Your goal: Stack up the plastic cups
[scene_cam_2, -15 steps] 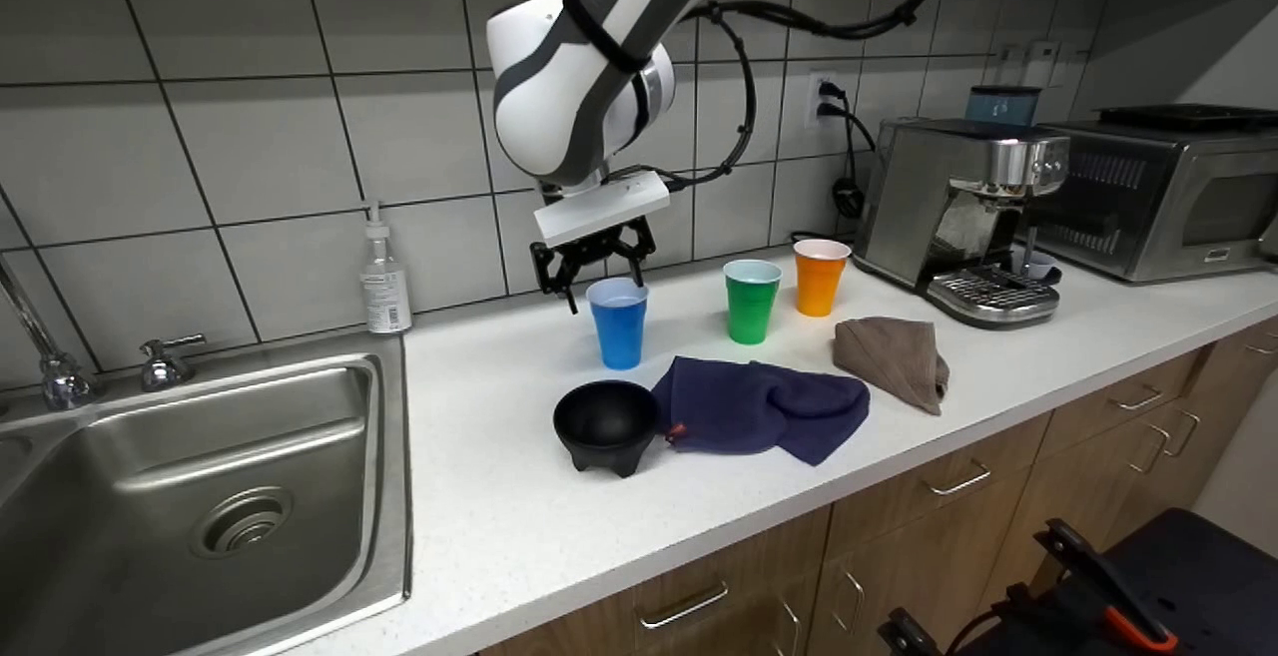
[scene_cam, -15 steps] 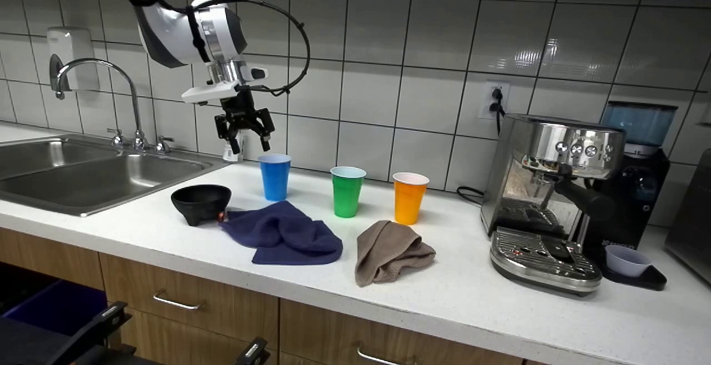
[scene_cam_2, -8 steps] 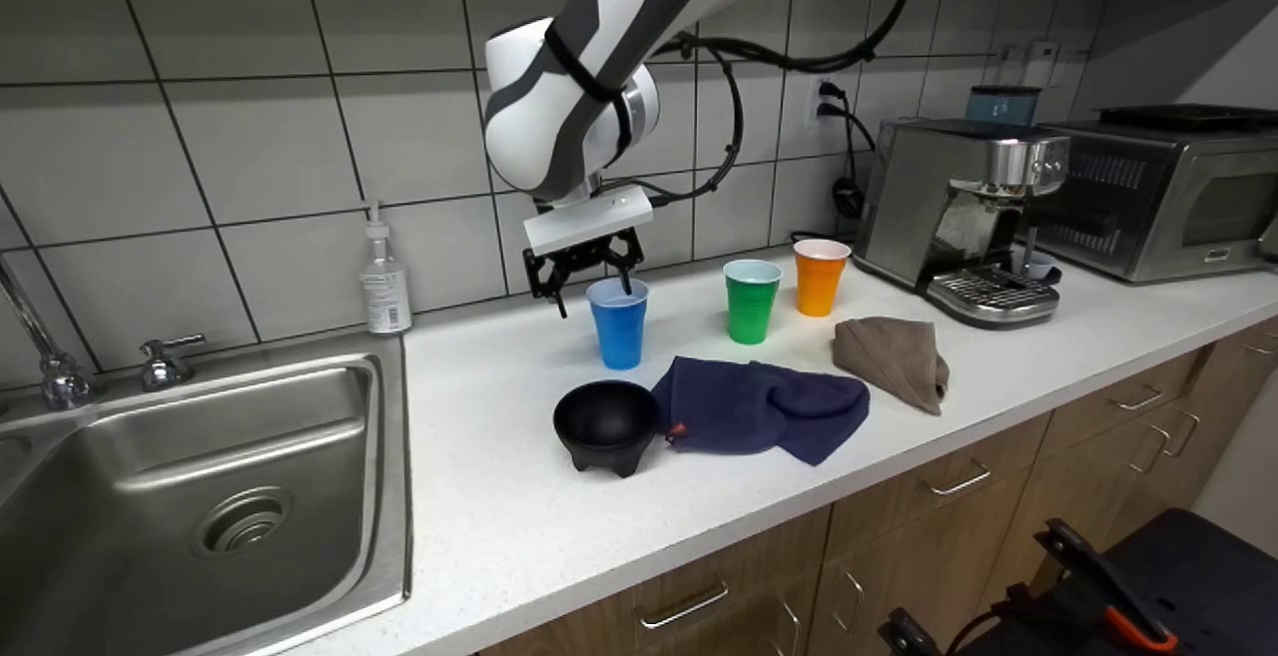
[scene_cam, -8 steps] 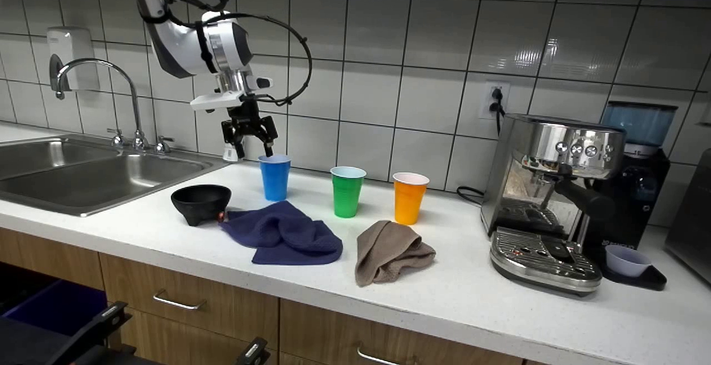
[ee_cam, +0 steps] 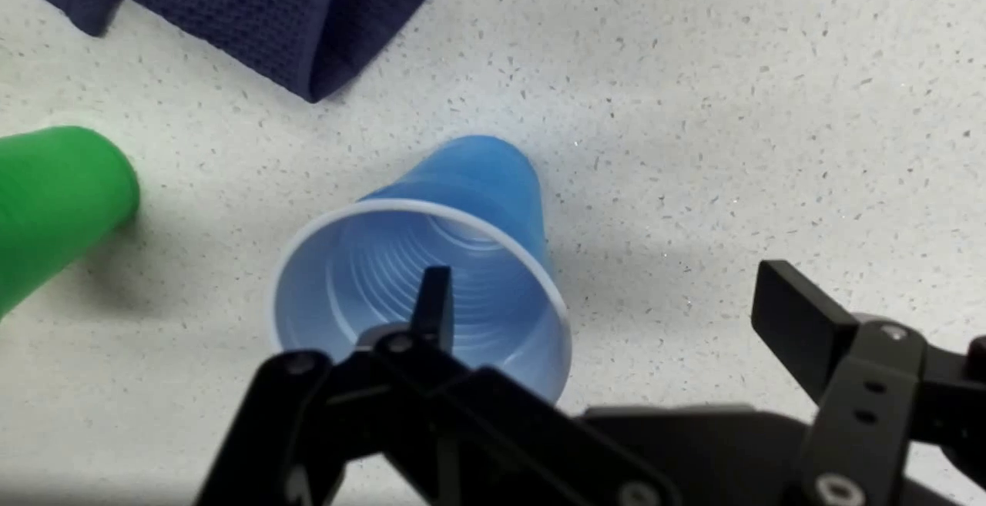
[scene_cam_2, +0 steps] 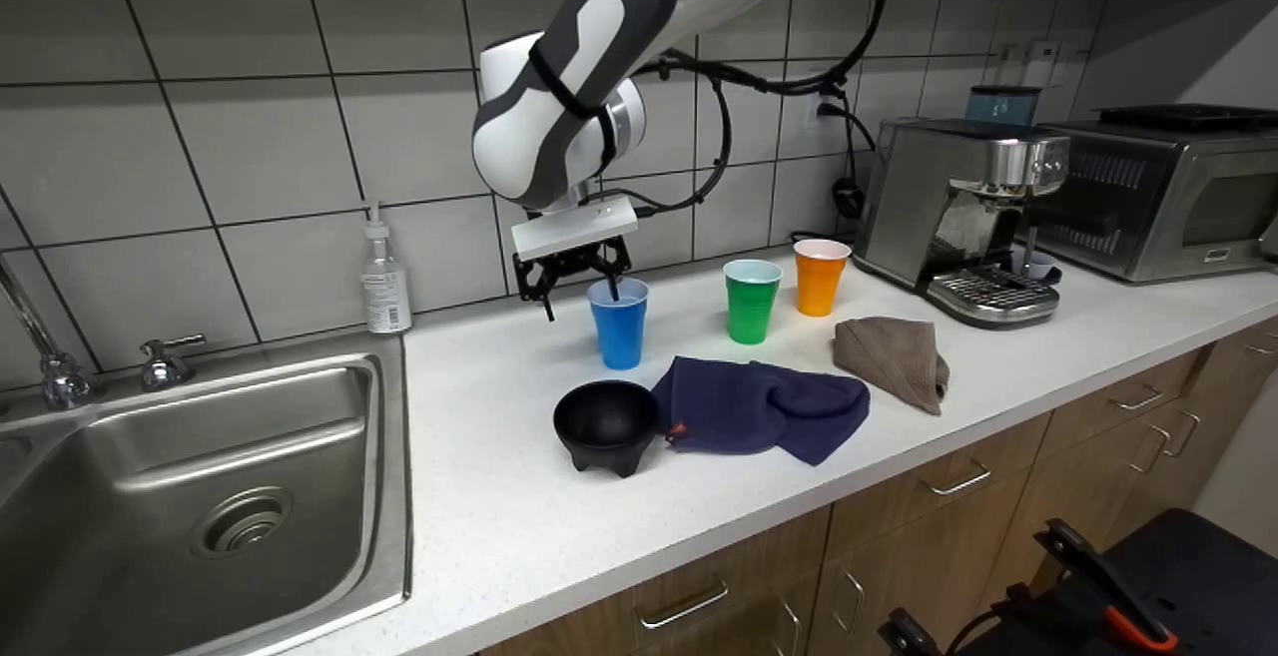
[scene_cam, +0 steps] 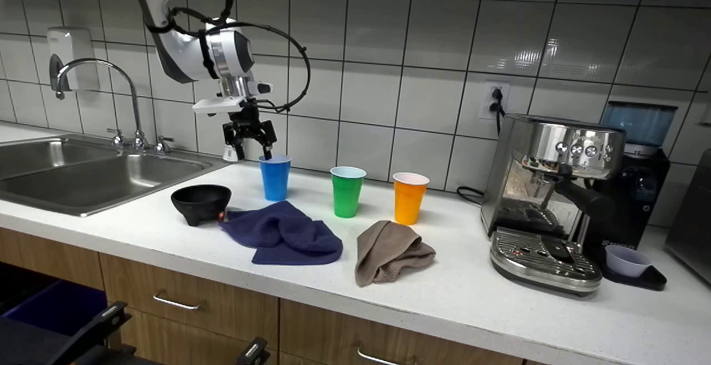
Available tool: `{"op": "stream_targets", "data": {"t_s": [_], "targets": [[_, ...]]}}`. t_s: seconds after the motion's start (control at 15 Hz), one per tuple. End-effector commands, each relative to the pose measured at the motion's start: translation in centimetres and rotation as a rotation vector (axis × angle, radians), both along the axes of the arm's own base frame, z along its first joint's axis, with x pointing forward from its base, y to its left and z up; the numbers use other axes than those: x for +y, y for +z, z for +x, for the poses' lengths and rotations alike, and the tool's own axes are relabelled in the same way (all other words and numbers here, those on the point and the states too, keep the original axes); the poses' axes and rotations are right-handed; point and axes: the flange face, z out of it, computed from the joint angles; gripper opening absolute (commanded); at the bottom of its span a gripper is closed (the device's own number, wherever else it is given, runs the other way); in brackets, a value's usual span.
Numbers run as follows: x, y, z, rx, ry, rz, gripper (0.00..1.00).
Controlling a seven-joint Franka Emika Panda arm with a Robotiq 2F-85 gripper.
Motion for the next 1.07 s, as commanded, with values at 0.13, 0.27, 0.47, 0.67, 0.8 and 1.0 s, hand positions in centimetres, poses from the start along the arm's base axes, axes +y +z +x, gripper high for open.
{"op": "stream_targets", "data": {"t_s": [0.13, 0.27, 0.47, 0.67, 0.8, 1.0], "targets": [[0.29, 0.01, 1.23, 0.001, -0.001, 0.014, 0.65], [0.41, 0.0, 1.29, 0.0, -0.002, 0.018, 0.49], [0.55, 0.09, 1.33, -0.002, -0.001, 0.023, 0.27], [0.66, 0.16, 1.36, -0.003, -0.001, 0.026, 0.05], [0.71, 0.26, 1.37, -0.004, 0.0, 0.028, 0.0], [0.62, 0.54, 1.5, -0.01, 0.001, 0.027, 0.02]]}}
